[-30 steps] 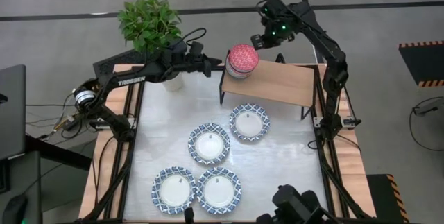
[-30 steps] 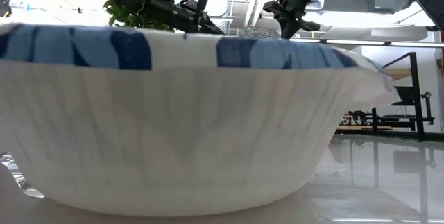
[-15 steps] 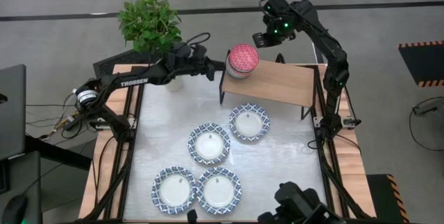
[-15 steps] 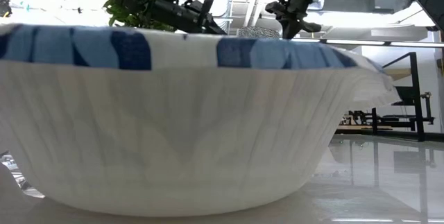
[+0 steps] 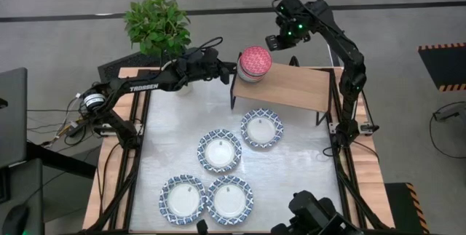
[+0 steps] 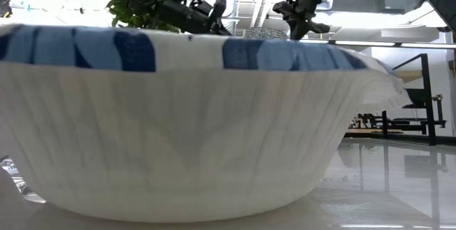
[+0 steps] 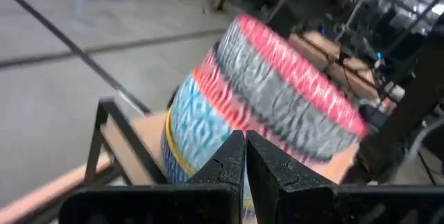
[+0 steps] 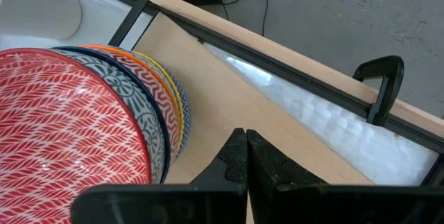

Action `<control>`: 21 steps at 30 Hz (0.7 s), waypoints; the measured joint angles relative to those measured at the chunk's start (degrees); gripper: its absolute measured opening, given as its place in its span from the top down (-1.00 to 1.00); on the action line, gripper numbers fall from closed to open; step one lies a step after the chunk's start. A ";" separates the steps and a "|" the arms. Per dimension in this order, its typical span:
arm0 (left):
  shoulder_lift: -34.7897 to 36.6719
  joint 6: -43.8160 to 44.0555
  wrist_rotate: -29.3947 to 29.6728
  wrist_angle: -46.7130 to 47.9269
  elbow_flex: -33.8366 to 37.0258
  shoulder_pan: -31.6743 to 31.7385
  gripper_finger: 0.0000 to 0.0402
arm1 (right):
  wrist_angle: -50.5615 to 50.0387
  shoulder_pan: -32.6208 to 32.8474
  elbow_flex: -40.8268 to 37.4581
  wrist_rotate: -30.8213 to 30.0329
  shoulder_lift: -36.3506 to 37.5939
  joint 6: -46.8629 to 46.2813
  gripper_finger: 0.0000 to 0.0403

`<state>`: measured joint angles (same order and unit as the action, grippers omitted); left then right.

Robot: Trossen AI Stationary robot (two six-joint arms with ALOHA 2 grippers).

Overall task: Place and stack bowls onto a shelf
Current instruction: Adjust the stack of bowls on the shelf

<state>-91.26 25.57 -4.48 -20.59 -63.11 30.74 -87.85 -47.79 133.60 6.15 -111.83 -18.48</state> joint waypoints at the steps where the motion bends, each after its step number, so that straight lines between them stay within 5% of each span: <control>1: -0.14 -0.31 1.15 -0.59 -0.01 -0.40 1.00 | -0.01 0.00 0.00 0.01 0.00 0.03 0.92; 21: -0.75 -0.49 5.74 -3.57 -0.04 -0.76 1.00 | 0.26 -0.74 0.00 1.53 0.00 1.37 0.92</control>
<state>-92.01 25.08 1.26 -24.15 -63.16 29.98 -87.60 -48.53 133.60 7.68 -111.83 -17.11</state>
